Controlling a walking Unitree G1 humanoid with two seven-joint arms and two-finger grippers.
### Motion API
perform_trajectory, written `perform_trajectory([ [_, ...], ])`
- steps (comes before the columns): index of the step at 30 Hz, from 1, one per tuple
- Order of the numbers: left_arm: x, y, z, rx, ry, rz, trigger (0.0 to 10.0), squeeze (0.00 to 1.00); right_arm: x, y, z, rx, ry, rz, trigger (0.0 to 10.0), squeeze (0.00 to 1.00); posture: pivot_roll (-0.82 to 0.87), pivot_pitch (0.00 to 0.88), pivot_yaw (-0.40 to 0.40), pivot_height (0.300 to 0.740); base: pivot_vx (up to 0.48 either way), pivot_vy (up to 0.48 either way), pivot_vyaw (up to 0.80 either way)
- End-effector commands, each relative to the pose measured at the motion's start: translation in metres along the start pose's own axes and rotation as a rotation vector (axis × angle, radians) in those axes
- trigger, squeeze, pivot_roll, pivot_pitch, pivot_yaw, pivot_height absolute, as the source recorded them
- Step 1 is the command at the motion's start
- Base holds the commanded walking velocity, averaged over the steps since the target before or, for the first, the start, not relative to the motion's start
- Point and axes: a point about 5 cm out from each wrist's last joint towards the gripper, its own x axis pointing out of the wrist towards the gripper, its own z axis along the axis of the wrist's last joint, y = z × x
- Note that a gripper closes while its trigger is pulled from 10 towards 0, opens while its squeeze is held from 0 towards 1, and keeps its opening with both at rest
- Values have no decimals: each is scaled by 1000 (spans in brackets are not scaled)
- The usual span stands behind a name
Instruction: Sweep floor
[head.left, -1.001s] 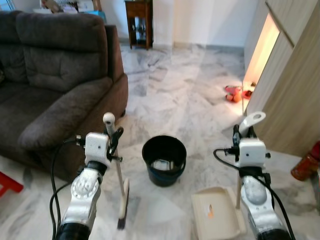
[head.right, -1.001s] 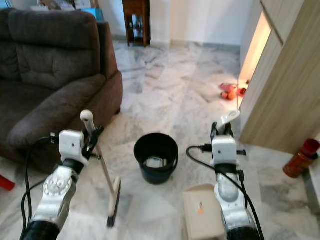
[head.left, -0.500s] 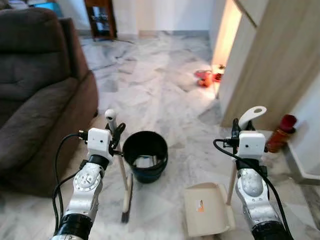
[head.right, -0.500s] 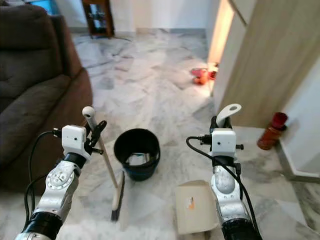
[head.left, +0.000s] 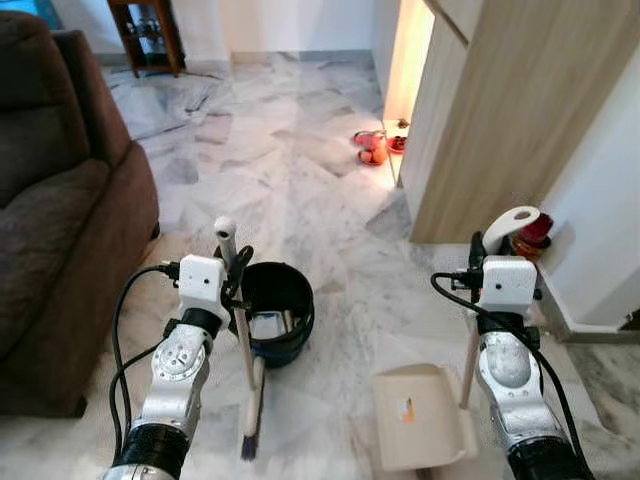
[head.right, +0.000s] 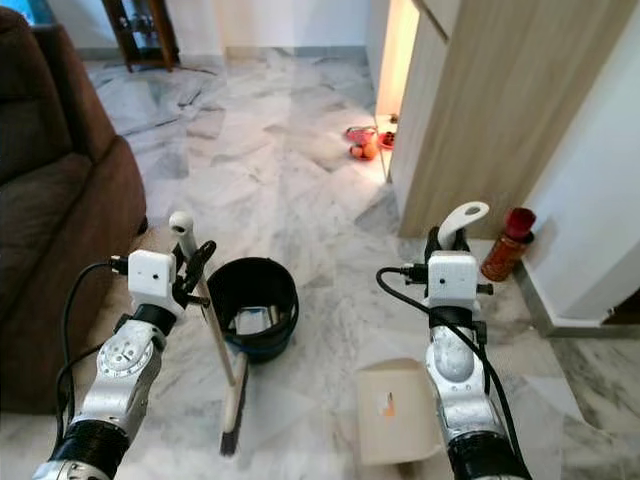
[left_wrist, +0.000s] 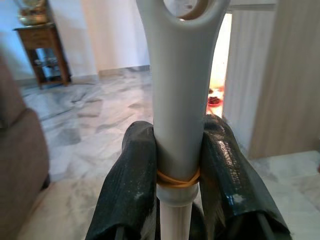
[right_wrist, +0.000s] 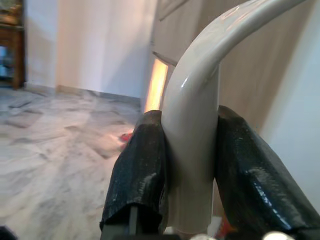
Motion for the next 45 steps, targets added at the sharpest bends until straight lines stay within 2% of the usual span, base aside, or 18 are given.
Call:
perform_trajectory([
  [1, 3, 1, 8, 21, -50, 1, 10000, 0, 5, 0, 10, 14, -51, 0, 10000, 0, 16, 0, 4, 740, 0, 0, 0],
  [31, -10, -1, 3, 18, -39, -3, 10000, 0, -6, -3, 5, 21, -25, 13, 10000, 0, 16, 0, -5, 740, 0, 0, 0],
  [45, -10, -2, 4, 10, -41, 0, 10000, 0, -2, -4, 7, 16, -29, 22, 10000, 0, 11, 0, -9, 740, 0, 0, 0],
])
